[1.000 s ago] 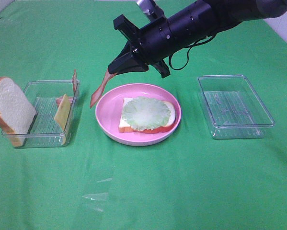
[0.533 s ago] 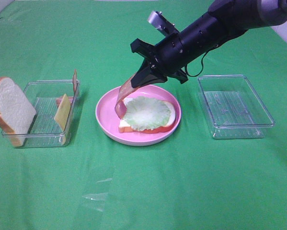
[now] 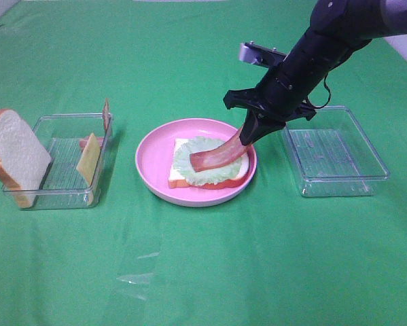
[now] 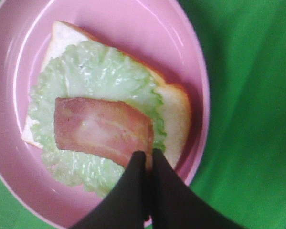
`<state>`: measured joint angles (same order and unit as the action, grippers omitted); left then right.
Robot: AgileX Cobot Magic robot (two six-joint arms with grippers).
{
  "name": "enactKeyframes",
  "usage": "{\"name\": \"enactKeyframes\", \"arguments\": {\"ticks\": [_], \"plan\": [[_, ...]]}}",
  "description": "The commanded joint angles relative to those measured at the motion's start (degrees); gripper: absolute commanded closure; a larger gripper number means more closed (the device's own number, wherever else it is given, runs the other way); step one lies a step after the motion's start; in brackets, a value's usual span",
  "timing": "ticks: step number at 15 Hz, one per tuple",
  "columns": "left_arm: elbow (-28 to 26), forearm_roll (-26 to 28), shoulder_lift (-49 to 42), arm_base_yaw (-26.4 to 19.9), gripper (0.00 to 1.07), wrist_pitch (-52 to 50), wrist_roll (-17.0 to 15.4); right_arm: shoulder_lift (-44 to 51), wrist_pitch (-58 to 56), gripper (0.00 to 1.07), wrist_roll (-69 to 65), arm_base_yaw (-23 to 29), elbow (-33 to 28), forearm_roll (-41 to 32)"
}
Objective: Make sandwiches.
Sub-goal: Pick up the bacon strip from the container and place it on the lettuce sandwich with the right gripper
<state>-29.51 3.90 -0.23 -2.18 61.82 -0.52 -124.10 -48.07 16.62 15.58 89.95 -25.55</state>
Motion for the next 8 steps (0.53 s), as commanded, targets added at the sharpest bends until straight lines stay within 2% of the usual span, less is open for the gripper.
{"name": "enactKeyframes", "arguments": {"ticks": [1, 4, 5, 6, 8], "plan": [[0.00, 0.00, -0.92, 0.11, 0.04, -0.34, 0.06, 0.40, -0.69, 1.07, -1.43, -0.06, -0.34, -0.57], [0.00, 0.00, -0.92, 0.11, 0.04, -0.34, 0.06, 0.40, -1.55, 1.07, -1.43, 0.29, -0.34, -3.61], [0.00, 0.00, -0.92, 0.11, 0.04, -0.34, 0.06, 0.40, -1.72, 1.04, -1.43, 0.29, -0.34, -3.95], [0.00, 0.00, -0.92, 0.11, 0.04, -0.34, 0.06, 0.40, -2.01, 0.91, -1.43, 0.29, -0.34, -3.95], [0.00, 0.00, -0.92, 0.11, 0.04, -0.34, 0.06, 1.26, -2.46, 0.41, -2.23, 0.29, -0.34, -3.61]]}}
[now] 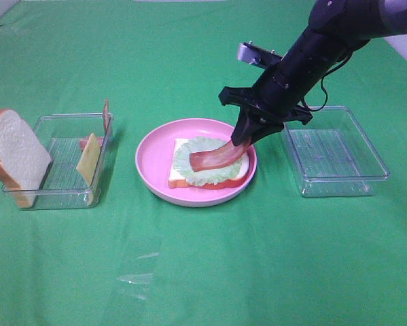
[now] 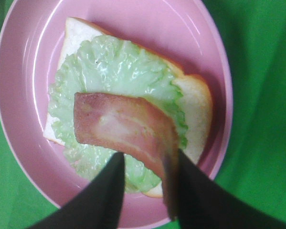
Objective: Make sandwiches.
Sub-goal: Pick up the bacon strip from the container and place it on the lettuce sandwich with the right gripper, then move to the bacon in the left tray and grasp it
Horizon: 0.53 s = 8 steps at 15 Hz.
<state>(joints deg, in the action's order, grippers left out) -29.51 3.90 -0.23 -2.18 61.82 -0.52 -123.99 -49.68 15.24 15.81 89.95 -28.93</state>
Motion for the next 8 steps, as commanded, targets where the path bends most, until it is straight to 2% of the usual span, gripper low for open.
{"name": "enactKeyframes", "arguments": {"ticks": [1, 2, 5, 7, 8], "plan": [[0.00, 0.00, -0.92, 0.11, 0.04, -0.34, 0.06, 2.18, -0.69, 0.18, -0.86, 0.06, -0.17, -0.06], [0.00, 0.00, -0.92, 0.11, 0.04, -0.34, 0.06, 3.21, -0.74, 0.11, -0.63, 0.06, 0.86, 0.23], [0.00, 0.00, -0.92, 0.11, 0.04, -0.34, 0.06, 6.25, -1.26, 0.11, -1.03, 0.00, 3.27, 2.52], [0.00, 0.00, -0.92, 0.11, 0.04, -0.34, 0.06, 9.05, -4.64, 0.11, -1.03, -0.11, 5.21, 10.37], [0.00, 0.00, -0.92, 0.11, 0.04, -0.34, 0.06, 11.46, -10.60, 0.11, -4.41, -1.26, 8.42, 20.28]]}}
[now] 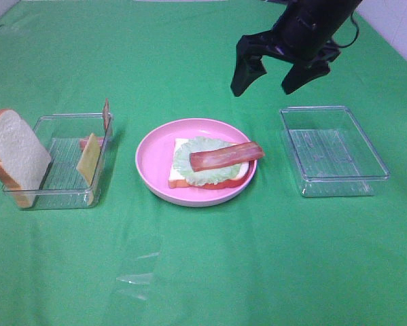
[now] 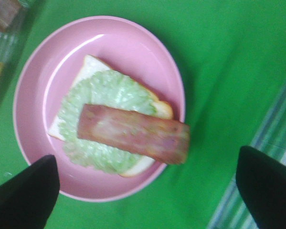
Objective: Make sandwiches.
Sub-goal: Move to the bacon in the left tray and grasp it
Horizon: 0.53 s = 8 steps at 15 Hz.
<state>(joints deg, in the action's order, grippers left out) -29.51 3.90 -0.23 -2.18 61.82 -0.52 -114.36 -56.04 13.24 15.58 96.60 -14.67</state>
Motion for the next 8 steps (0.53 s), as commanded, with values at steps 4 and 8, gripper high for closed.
{"name": "enactKeyframes", "arguments": {"ticks": [4, 8], "plan": [[0.00, 0.00, -0.92, 0.11, 0.04, -0.34, 0.06, 3.84, -7.10, 0.11, -3.15, -11.34, 2.98, 9.63], [0.00, 0.00, -0.92, 0.11, 0.04, -0.34, 0.06, 4.01, -13.29, 0.11, -4.64, -18.96, 2.98, 9.63]]}}
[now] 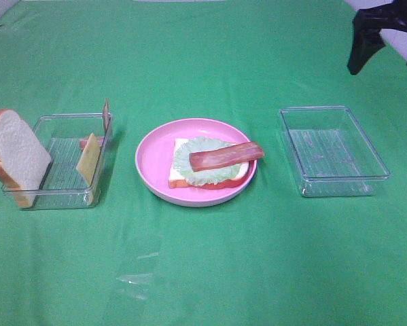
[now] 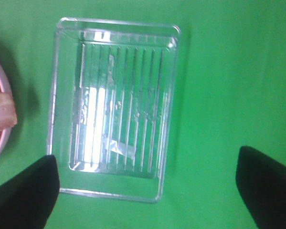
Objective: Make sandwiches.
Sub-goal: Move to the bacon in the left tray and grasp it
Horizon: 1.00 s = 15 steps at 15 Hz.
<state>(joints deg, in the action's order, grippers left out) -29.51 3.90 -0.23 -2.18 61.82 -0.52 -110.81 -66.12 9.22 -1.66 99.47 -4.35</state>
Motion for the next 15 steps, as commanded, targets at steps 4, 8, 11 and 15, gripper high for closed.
{"name": "enactKeyframes", "arguments": {"ticks": [4, 8, 11, 15], "plan": [[0.00, 0.00, -0.92, 0.11, 0.04, -0.34, 0.06, 7.91, -9.91, 0.11, -1.78, -3.84, -10.37, -1.72], [0.00, 0.00, -0.92, 0.11, 0.04, -0.34, 0.06, 30.65, -8.65, 0.11, -2.06, -3.84, -33.58, -2.12], [0.00, 0.00, -0.92, 0.11, 0.04, -0.34, 0.06, 48.87, -4.30, 0.11, -2.06, -3.84, -41.88, -0.97], [-0.34, 0.86, 0.40, 0.11, 0.04, -0.63, -0.17, 77.35, -4.07, 0.11, 0.17, -3.84, -53.63, -1.66]]}}
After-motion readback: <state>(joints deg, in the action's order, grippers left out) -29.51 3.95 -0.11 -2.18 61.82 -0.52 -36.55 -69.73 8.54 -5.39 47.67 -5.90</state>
